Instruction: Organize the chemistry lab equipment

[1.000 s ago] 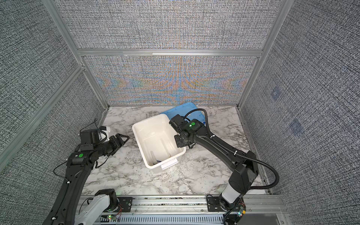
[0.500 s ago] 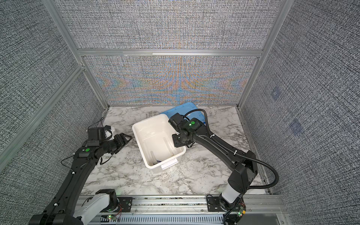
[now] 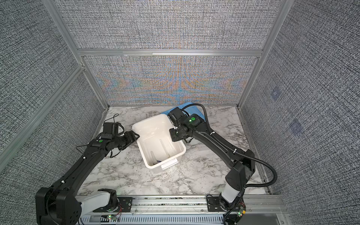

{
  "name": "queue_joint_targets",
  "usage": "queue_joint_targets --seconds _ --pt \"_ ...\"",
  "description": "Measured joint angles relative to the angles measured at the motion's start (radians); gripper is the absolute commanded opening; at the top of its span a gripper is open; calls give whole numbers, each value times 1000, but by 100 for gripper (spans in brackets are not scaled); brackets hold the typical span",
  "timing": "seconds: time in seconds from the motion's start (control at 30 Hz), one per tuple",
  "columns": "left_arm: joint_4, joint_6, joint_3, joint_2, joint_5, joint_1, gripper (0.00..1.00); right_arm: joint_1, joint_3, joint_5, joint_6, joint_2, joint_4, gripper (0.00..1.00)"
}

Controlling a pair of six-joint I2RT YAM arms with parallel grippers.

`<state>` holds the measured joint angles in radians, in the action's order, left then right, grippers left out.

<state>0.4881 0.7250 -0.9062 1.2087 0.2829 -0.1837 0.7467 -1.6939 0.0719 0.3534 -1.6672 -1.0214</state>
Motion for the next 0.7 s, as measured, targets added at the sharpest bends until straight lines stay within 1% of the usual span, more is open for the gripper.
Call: queue_joint_targets --seconds 0.1,0.2,0.27,0.33,0.4,0.47,0.57,0.7 --pt "-10 -5 -29 42 -21 -24 75 -22 6 10 -11 -16 13 39" --pt "7 -18 -71 102 -29 -38 70 -45 6 21 -14 -39 27 39" --pt "34 -31 -108 139 -49 -38 69 -55 7 24 -14 -51 38 39" --pt "77 -37 -142 161 -64 -38 65 -57 9 18 -14 -57 53 39" --pt "124 -37 -167 167 -101 -39 60 -63 5 2 -15 -66 69 39" --pt "176 -28 -188 165 -149 -39 57 -75 -13 -5 -15 -84 80 39" --pt "251 9 -211 157 -225 -35 56 -98 -60 -23 -15 -121 100 39" --pt "323 34 -218 141 -301 -18 56 -106 -139 -41 -19 -184 120 40"
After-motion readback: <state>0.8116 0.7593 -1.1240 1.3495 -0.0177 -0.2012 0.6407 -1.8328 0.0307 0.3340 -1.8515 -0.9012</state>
